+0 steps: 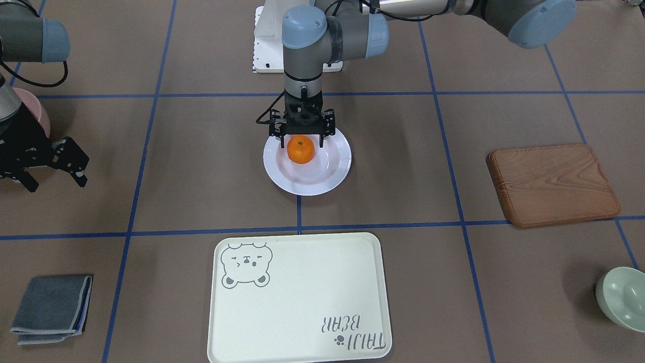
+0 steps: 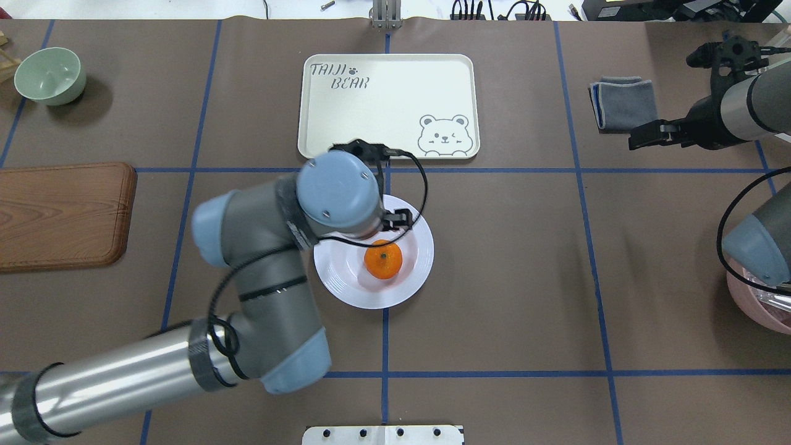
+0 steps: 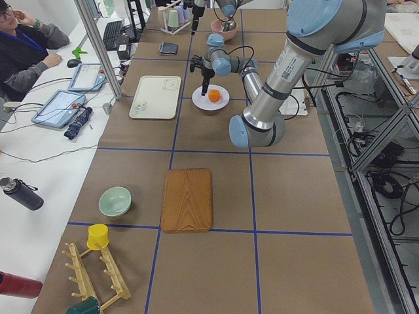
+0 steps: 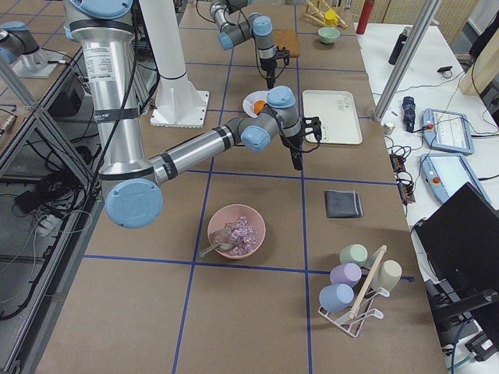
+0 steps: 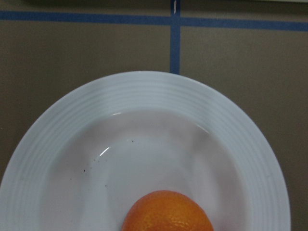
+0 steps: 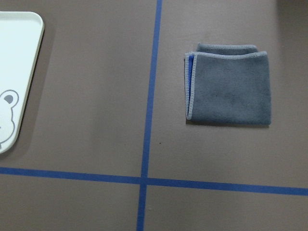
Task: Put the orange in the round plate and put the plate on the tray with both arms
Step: 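Open the left gripper and withdraw it while the right arm reaches toward the plate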
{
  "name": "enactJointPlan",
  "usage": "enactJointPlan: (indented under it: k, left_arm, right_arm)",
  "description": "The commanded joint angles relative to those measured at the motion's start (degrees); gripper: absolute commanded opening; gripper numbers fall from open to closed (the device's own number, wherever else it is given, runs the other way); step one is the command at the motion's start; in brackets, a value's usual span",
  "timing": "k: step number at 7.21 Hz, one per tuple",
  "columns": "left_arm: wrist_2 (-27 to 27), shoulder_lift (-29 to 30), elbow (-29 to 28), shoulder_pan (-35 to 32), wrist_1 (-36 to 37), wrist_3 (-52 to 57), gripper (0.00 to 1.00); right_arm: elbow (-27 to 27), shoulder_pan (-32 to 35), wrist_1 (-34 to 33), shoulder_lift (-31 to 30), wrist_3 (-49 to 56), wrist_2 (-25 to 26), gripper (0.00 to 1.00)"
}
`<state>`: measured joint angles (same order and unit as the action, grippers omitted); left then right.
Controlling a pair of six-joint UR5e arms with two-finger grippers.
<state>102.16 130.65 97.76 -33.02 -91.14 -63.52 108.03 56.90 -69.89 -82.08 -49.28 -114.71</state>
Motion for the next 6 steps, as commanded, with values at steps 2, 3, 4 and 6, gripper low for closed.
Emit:
enactJointPlan:
  k: [2, 3, 4, 6]
  left_arm:
    - [14.61, -14.94, 4.02, -22.72, -0.26, 30.71, 0.98]
    - [17.95, -18.55, 3.24, -30.28, 0.35, 41.87, 0.98]
    - [21.73, -20.85, 0.44, -36.79, 0.27, 51.03, 0.98]
    - [24.93, -25.69, -6.84, -50.6, -0.96, 68.44, 0.98]
  right_arm:
    - [0.6, -4.59, 6.74, 2.27, -19.71, 0.28, 1.0]
    - [0.69, -6.26, 11.57, 2.27, -28.68, 0.63, 1.0]
    - [1.82, -8.97, 13.96, 2.27, -35.99, 2.55, 1.0]
    - [5.25, -20.72, 13.99, 2.45, -50.93, 18.31, 1.0]
